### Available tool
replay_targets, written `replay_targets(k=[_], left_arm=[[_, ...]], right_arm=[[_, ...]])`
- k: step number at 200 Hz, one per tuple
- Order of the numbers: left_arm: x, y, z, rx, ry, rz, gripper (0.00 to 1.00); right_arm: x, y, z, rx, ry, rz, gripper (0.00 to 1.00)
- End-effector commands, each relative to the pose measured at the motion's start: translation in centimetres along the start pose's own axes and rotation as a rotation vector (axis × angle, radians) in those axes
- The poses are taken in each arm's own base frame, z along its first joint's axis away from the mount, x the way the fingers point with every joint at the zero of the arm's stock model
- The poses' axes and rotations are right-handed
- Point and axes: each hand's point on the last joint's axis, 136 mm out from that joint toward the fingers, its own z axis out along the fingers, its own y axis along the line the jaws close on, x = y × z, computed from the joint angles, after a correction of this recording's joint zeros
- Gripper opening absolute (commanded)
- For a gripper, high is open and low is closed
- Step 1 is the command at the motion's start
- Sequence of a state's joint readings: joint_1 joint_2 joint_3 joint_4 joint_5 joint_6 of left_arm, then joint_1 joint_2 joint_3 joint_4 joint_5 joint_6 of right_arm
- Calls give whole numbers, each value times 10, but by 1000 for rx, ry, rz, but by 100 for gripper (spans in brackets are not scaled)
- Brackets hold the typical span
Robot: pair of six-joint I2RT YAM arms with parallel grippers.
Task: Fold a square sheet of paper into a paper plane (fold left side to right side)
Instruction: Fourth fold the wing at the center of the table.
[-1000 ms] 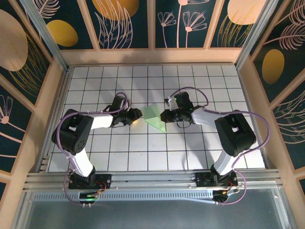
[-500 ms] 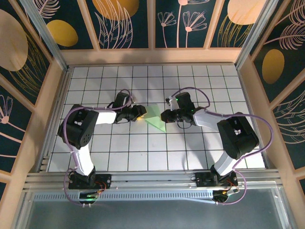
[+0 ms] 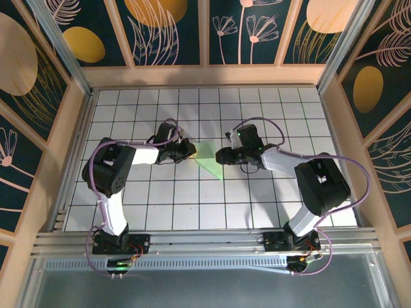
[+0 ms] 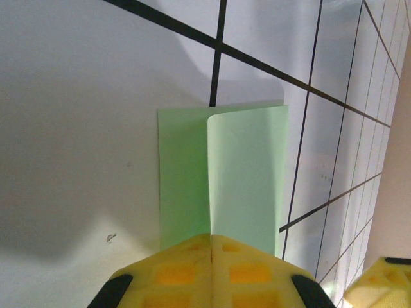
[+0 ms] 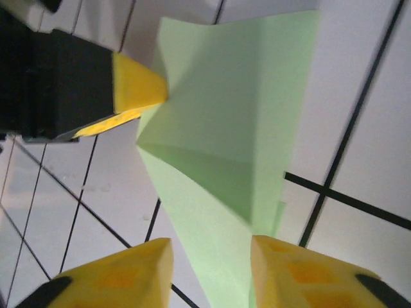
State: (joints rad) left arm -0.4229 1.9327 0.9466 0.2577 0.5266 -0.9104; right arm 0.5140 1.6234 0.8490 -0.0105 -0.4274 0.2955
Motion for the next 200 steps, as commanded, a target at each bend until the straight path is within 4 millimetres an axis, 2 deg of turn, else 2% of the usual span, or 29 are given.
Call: replay_targets(k=[1, 13, 39, 88, 127, 167, 200], left_arm=[[-8, -20, -8, 32, -26, 22, 2], [-7, -23, -10, 36, -26, 17, 2], [-2, -28, -11, 41, -24, 13, 2], [2, -31, -11, 30, -27, 11, 2], [4, -36, -11, 35, -22, 17, 2], [7, -39, -12, 33, -18, 18, 3], [6, -42, -14, 39, -21, 21, 3]], right_arm=[[-22, -3, -24, 136, -61, -28, 48], [-27, -6, -33, 209, -76, -43, 49], [-16, 7, -35, 331, -50, -118, 49], [21, 28, -6, 507, 32, -226, 52], [39, 29, 16, 627, 63, -307, 54], [42, 26, 28, 691, 53, -336, 54], [42, 22, 32, 705, 48, -335, 49]])
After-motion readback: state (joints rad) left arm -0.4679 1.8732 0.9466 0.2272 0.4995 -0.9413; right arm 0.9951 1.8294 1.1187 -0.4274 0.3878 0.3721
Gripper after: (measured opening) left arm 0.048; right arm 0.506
